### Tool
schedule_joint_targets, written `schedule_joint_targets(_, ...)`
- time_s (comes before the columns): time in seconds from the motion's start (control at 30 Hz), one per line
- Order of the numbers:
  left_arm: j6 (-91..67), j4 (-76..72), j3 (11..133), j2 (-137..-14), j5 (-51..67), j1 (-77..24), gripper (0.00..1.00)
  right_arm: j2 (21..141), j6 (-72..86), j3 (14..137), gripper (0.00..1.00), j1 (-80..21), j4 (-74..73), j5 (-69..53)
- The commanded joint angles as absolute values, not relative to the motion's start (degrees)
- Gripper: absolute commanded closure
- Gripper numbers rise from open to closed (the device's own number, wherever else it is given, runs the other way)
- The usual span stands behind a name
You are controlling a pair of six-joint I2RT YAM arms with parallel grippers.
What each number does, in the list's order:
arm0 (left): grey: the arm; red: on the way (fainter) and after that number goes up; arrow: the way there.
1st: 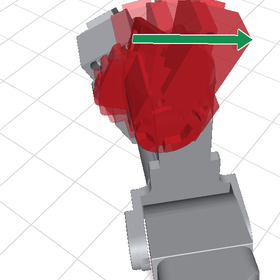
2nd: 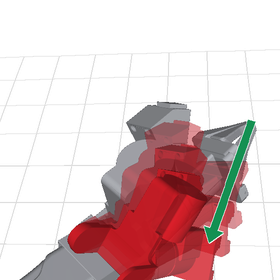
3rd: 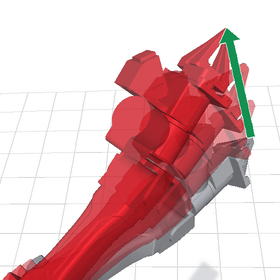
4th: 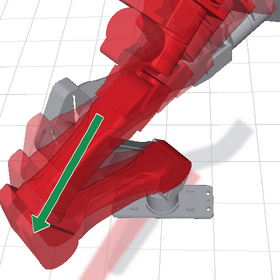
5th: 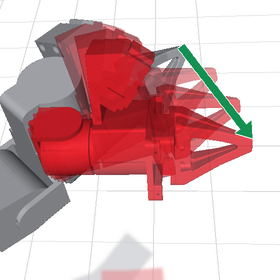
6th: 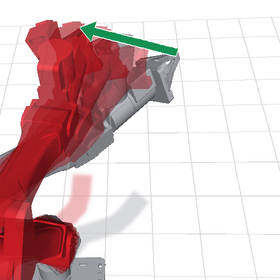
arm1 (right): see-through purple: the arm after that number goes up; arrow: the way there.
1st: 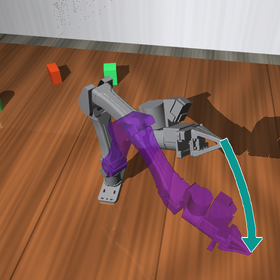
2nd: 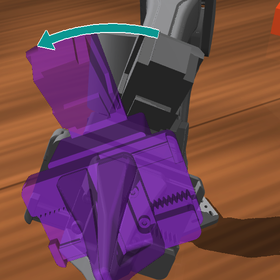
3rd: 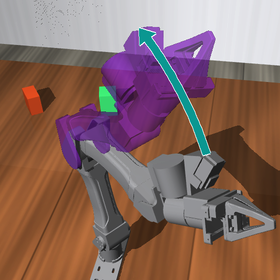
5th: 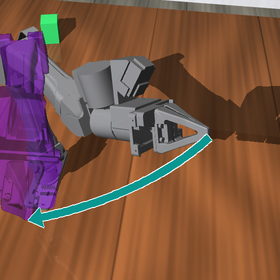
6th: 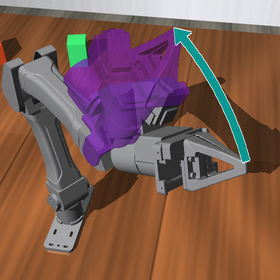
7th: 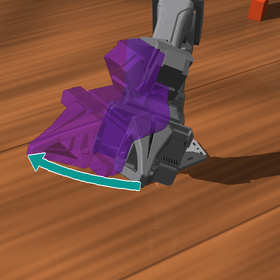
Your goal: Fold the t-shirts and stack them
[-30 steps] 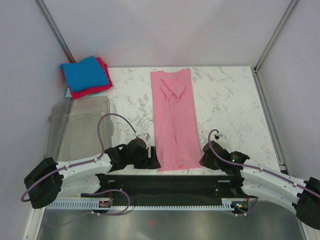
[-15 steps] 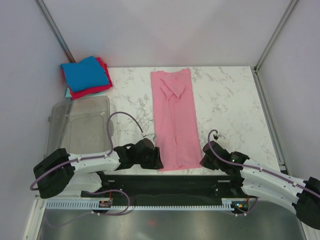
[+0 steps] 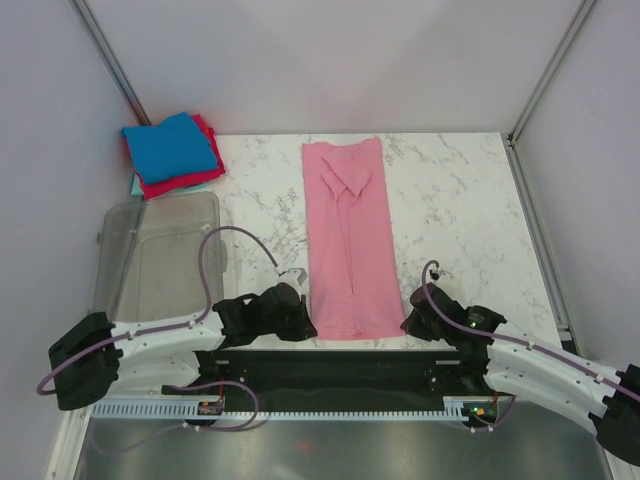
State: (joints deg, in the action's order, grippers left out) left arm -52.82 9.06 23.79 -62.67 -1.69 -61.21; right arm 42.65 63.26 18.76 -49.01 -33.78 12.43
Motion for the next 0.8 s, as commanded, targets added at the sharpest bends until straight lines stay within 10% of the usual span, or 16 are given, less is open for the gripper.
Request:
schedule_joint_targets(0.0,-55.19,13.35,23.20,-55.74,-5.45,-61.52,0.98,39.39,63.98,19.16,1.00,-49.22,-37.35,11.34)
schedule_joint_targets(0.43,-47.56,26.27,37.43,-54.31,-8.88,-60.65,0.98,46.39,59.07,34.44,1.00,-49.13,-37.18,17.13)
schedule_joint_targets(0.77,-34.20,26.37,50.78,-65.10,5.44,-39.93,0.98,67.05,41.67,53.77,1.00,-41.15,-32.26,21.89)
